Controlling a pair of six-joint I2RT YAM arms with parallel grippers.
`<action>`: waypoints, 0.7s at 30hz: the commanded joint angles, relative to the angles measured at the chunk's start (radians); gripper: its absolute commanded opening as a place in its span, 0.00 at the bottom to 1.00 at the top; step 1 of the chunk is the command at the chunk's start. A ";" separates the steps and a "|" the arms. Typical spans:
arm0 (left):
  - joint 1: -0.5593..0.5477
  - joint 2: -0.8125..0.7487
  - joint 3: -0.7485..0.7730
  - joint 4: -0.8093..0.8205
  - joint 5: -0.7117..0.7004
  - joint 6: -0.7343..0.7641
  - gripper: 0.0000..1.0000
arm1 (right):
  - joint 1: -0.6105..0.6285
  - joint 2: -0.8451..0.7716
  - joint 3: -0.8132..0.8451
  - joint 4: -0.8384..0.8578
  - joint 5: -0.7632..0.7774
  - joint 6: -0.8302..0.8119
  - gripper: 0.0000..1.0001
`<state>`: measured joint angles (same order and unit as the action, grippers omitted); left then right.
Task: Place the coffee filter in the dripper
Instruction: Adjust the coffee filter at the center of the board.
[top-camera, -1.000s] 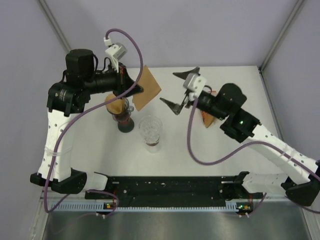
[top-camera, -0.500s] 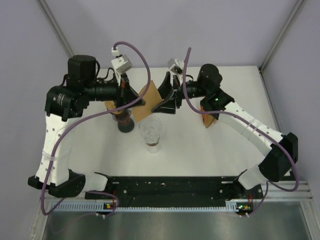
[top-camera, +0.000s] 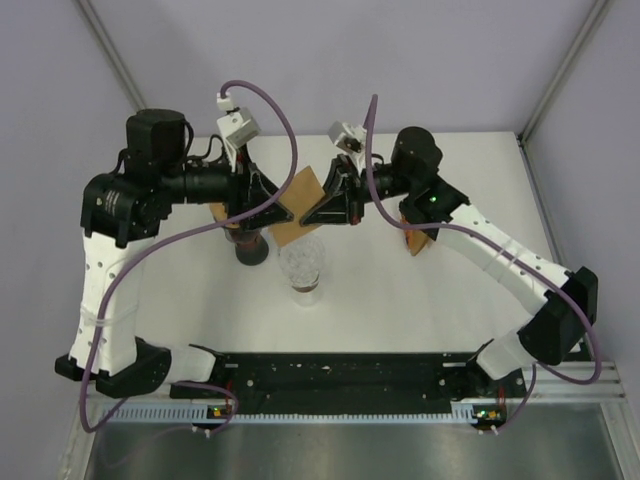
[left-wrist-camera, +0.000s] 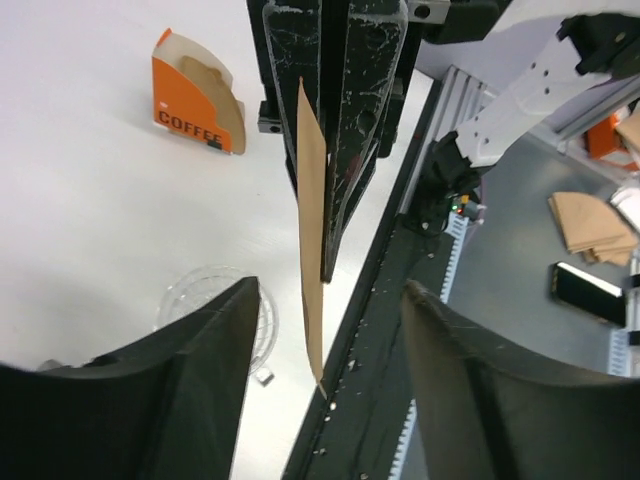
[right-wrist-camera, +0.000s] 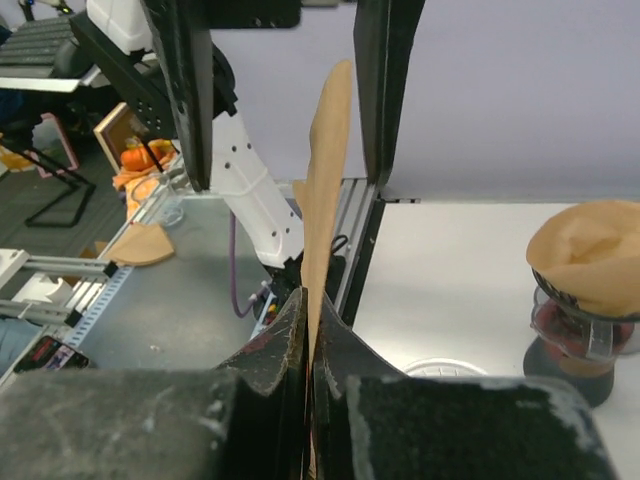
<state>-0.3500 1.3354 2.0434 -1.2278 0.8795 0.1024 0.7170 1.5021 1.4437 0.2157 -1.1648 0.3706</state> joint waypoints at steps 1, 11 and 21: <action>0.022 -0.033 0.083 -0.053 -0.003 0.068 0.68 | -0.013 -0.127 0.037 -0.136 0.071 -0.096 0.00; 0.017 -0.105 -0.023 -0.039 -0.053 0.125 0.36 | 0.016 -0.203 0.027 -0.211 0.195 -0.124 0.00; -0.001 -0.114 -0.077 0.051 0.018 0.030 0.41 | 0.029 -0.198 0.043 -0.214 0.203 -0.133 0.00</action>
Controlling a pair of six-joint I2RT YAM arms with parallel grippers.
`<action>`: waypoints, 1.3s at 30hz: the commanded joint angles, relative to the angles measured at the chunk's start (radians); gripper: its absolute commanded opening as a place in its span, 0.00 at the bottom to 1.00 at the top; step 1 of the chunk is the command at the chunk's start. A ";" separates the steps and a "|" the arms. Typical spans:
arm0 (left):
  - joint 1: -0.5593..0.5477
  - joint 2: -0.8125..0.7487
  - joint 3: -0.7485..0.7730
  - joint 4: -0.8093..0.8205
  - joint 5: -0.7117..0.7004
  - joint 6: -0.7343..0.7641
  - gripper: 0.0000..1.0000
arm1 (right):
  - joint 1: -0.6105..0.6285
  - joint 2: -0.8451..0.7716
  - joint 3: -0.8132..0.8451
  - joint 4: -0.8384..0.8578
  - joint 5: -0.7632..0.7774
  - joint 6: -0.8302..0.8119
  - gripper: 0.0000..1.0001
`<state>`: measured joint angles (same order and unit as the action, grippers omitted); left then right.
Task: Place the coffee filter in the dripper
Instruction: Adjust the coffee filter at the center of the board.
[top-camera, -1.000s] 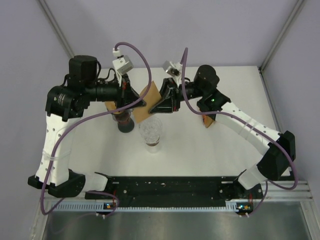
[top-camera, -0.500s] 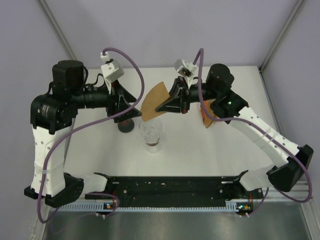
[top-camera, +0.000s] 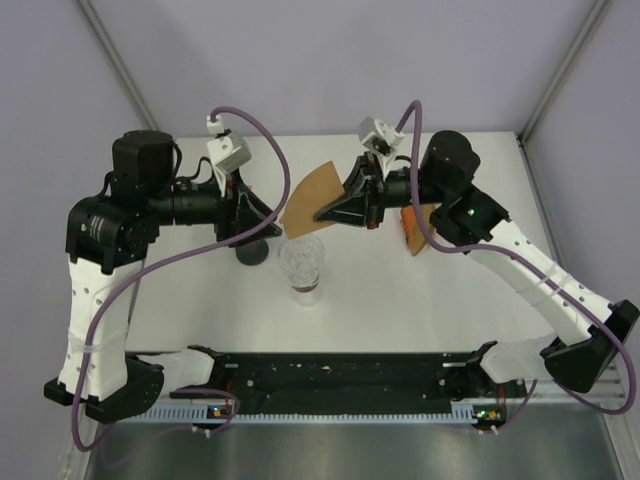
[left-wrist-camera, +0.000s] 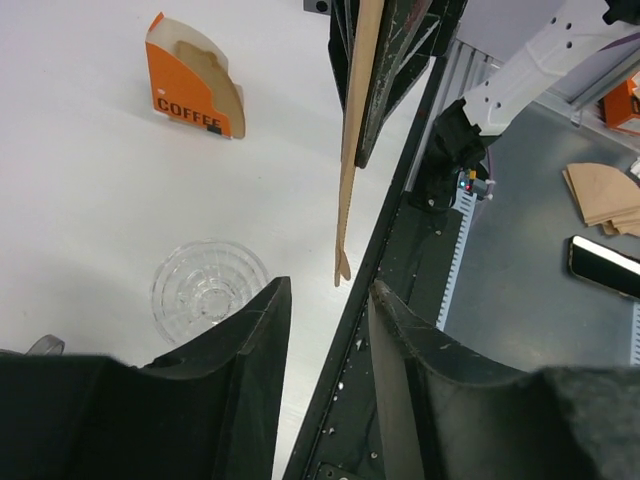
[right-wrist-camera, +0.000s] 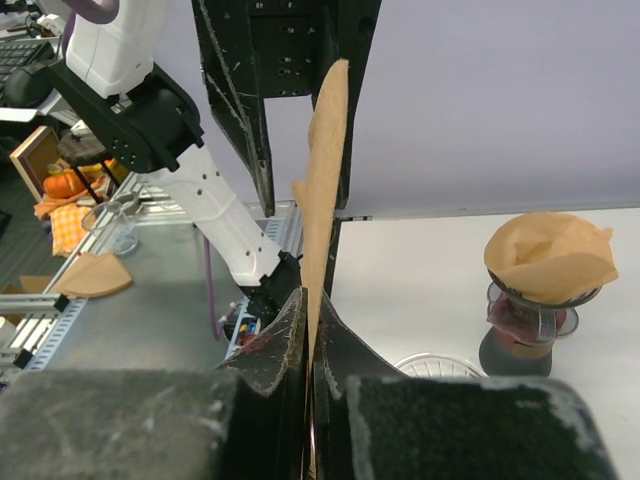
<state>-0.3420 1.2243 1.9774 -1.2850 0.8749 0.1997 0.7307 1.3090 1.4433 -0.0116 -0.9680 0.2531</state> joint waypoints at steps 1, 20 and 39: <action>-0.008 0.001 -0.009 0.124 0.010 -0.091 0.32 | 0.016 -0.007 0.043 0.013 0.006 -0.015 0.00; -0.018 -0.002 -0.012 0.118 0.084 -0.091 0.00 | 0.016 -0.019 0.035 -0.013 0.051 -0.038 0.00; -0.045 0.009 0.031 0.119 0.015 -0.071 0.17 | 0.016 -0.017 0.037 -0.002 0.052 -0.038 0.00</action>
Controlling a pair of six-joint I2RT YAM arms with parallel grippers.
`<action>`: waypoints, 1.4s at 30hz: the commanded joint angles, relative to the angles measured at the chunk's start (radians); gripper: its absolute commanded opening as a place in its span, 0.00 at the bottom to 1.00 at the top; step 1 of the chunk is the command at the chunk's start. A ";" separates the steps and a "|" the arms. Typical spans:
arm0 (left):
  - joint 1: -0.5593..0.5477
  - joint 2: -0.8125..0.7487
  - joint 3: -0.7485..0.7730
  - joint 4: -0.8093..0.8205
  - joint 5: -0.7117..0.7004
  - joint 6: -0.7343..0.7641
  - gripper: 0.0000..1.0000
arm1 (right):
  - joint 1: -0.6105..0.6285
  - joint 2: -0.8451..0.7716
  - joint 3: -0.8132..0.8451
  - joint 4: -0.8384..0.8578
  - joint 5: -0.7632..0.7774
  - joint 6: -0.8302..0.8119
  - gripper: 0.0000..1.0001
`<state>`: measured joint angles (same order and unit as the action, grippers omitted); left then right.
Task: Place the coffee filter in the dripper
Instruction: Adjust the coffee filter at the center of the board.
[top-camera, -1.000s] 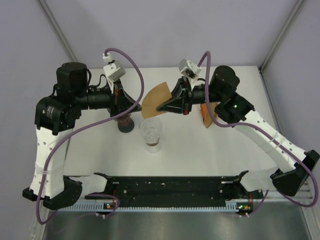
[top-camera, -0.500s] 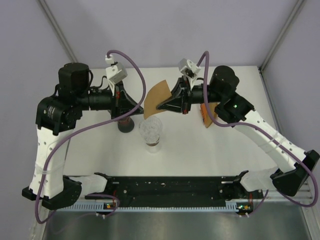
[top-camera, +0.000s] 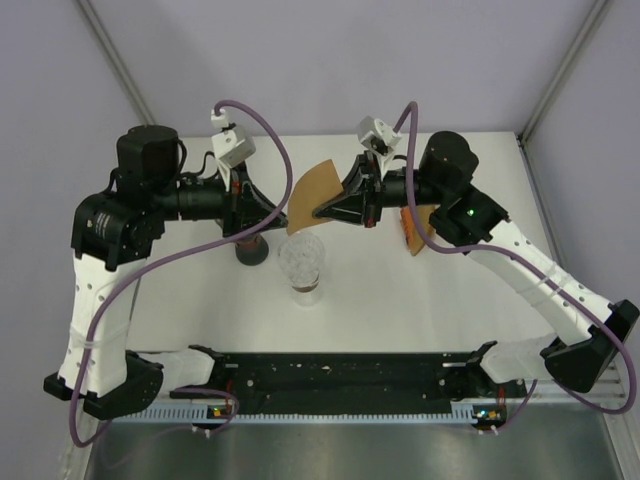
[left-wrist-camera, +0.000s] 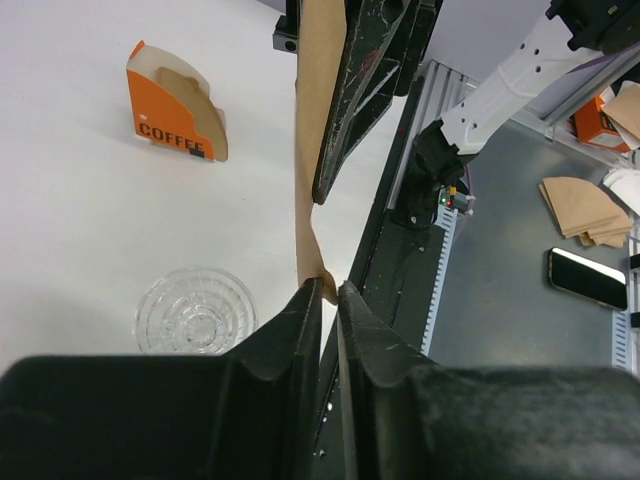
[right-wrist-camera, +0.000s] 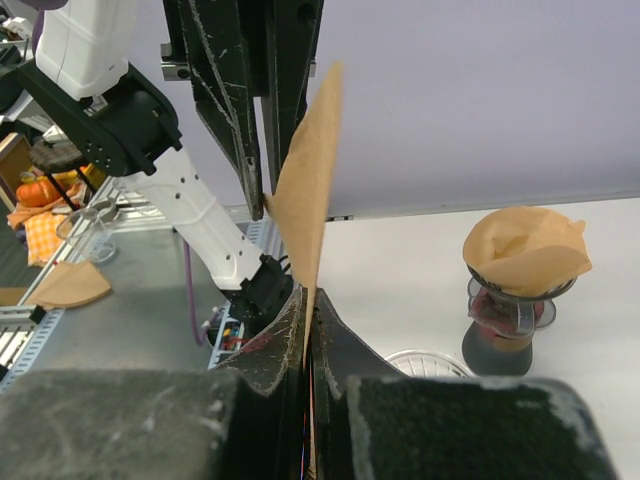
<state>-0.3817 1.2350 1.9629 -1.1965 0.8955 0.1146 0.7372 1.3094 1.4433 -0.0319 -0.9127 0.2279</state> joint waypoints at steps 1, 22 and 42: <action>-0.005 0.003 0.050 0.028 0.003 0.019 0.20 | 0.010 -0.019 0.034 0.017 0.003 -0.013 0.00; 0.023 0.017 0.065 0.092 -0.222 0.005 0.27 | 0.010 -0.027 0.035 -0.046 0.005 -0.058 0.00; -0.026 0.000 -0.016 0.018 -0.026 0.079 0.41 | 0.010 -0.024 0.040 -0.049 0.018 -0.059 0.00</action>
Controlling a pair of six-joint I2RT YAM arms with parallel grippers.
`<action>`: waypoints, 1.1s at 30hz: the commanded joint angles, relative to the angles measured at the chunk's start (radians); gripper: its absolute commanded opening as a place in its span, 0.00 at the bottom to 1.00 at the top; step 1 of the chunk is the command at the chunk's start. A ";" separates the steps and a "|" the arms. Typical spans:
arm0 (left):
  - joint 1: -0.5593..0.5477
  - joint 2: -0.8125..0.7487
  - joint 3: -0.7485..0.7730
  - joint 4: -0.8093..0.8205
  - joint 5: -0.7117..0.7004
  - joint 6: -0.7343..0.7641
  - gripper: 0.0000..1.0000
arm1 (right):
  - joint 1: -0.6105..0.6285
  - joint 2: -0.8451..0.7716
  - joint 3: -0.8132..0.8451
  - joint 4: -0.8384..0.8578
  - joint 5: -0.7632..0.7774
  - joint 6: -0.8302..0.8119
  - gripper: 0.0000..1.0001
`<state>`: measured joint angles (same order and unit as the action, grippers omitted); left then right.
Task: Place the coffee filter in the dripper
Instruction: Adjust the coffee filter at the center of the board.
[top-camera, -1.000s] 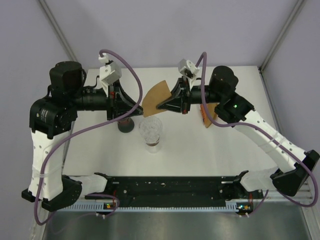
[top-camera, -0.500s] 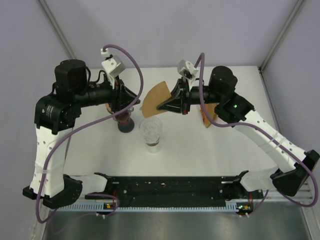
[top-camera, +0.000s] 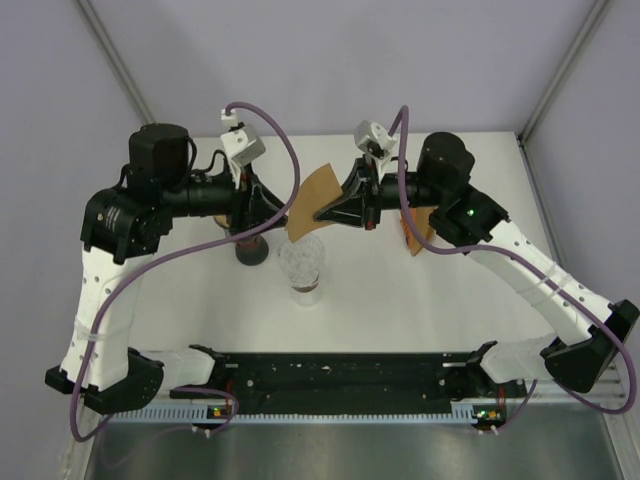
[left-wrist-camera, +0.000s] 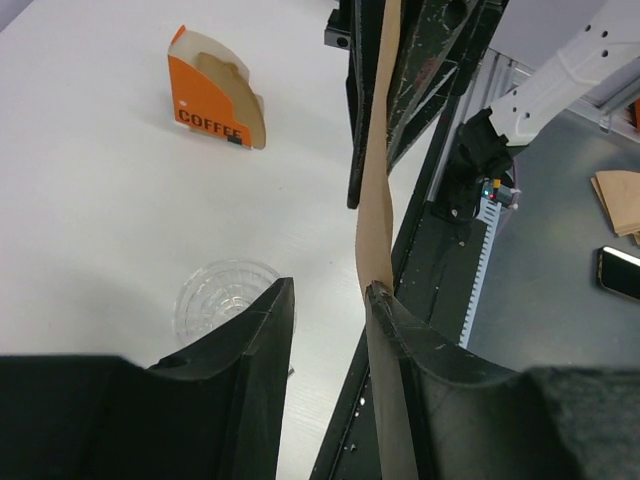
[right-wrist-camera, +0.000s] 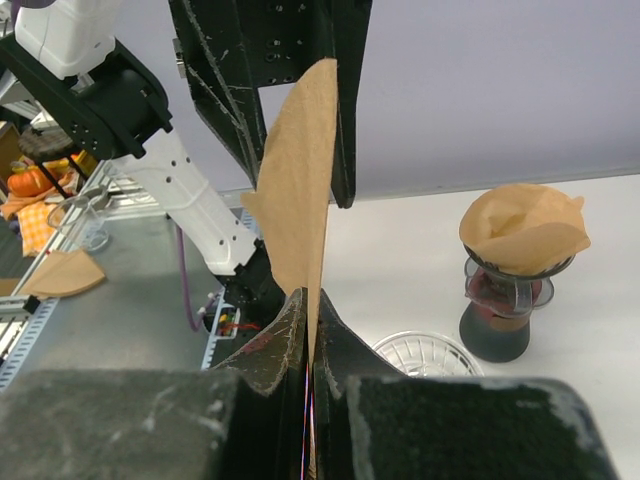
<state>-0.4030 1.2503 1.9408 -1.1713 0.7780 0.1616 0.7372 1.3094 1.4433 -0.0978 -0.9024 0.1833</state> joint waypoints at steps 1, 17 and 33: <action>-0.005 -0.020 0.006 -0.019 0.099 0.042 0.41 | 0.010 -0.025 0.042 0.014 0.011 -0.019 0.00; -0.005 -0.020 -0.006 -0.028 0.144 0.049 0.42 | 0.011 -0.018 0.052 -0.002 -0.006 -0.022 0.00; -0.005 -0.012 0.012 0.035 -0.031 -0.014 0.29 | 0.010 -0.061 0.019 0.044 0.040 -0.047 0.00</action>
<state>-0.4042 1.2438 1.9259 -1.1805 0.7872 0.1398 0.7376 1.2922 1.4437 -0.1024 -0.8543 0.1505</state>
